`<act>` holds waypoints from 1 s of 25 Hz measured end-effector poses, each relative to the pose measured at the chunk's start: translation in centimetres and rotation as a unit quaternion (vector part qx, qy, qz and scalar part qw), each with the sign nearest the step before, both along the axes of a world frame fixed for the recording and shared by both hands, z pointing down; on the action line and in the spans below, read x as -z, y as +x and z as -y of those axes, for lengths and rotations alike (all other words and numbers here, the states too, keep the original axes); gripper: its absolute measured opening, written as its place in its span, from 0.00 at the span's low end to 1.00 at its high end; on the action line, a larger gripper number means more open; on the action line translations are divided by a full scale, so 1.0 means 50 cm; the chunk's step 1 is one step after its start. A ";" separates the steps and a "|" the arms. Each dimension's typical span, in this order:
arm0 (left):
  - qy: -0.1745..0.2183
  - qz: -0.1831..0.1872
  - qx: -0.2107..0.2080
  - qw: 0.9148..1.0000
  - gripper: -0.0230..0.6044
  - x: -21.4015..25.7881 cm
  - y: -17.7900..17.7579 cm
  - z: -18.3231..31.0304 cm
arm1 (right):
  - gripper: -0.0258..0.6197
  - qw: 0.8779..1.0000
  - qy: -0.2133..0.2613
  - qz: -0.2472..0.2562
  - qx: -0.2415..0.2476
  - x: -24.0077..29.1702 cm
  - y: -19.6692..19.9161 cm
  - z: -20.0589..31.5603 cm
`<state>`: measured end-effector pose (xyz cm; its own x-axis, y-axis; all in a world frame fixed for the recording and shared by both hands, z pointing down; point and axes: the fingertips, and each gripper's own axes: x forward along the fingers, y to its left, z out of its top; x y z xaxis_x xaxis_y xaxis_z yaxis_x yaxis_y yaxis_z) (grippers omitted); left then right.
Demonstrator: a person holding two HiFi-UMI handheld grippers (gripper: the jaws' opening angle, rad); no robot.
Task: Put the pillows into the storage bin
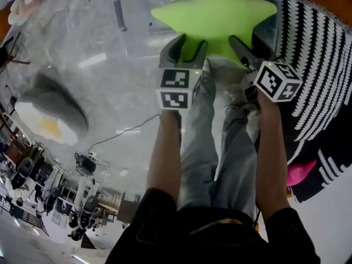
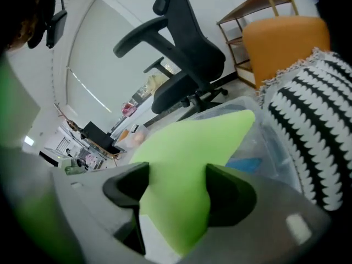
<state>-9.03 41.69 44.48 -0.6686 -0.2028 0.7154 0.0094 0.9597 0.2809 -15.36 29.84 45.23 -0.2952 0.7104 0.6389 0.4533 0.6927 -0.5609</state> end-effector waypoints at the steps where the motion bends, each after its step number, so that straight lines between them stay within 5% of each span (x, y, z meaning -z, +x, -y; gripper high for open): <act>1: -0.002 -0.002 0.019 1.000 0.37 -0.012 -0.006 -0.051 | 0.54 1.000 -0.002 0.001 0.009 -0.018 -0.014 -0.052; 2: 0.001 -0.001 0.043 0.999 0.36 -0.028 -0.012 -0.093 | 0.55 1.000 -0.005 0.005 0.018 -0.040 -0.026 -0.096; 4: 0.013 0.006 0.094 0.995 0.15 -0.060 -0.020 -0.149 | 0.55 0.999 -0.018 0.016 0.032 -0.084 -0.041 -0.157; 7: 0.015 0.001 0.127 0.992 0.16 -0.087 -0.038 -0.161 | 0.55 0.999 -0.030 0.000 0.043 -0.117 -0.056 -0.176; 11: 0.028 -0.002 0.126 0.992 0.16 -0.034 -0.086 -0.014 | 0.52 0.998 -0.021 -0.010 0.066 -0.063 -0.085 -0.028; 12: 0.031 -0.005 0.125 0.992 0.14 -0.028 -0.091 0.026 | 0.44 0.998 -0.016 -0.011 0.066 -0.055 -0.088 0.016; 14: 0.034 -0.013 0.118 0.992 0.10 -0.032 -0.096 0.085 | 0.21 0.998 -0.010 -0.017 0.055 -0.053 -0.091 0.080; 16: 0.039 -0.021 0.106 0.993 0.06 -0.040 -0.097 0.092 | 0.11 0.999 -0.013 -0.022 0.039 -0.054 -0.085 0.084; 21: 0.038 -0.025 0.042 0.998 0.05 0.023 -0.092 -0.001 | 0.04 1.000 -0.005 -0.004 -0.007 0.028 -0.053 -0.016; 25: 0.018 -0.025 -0.021 0.999 0.05 0.017 -0.060 0.082 | 0.04 0.998 -0.003 0.011 -0.064 0.034 0.007 0.077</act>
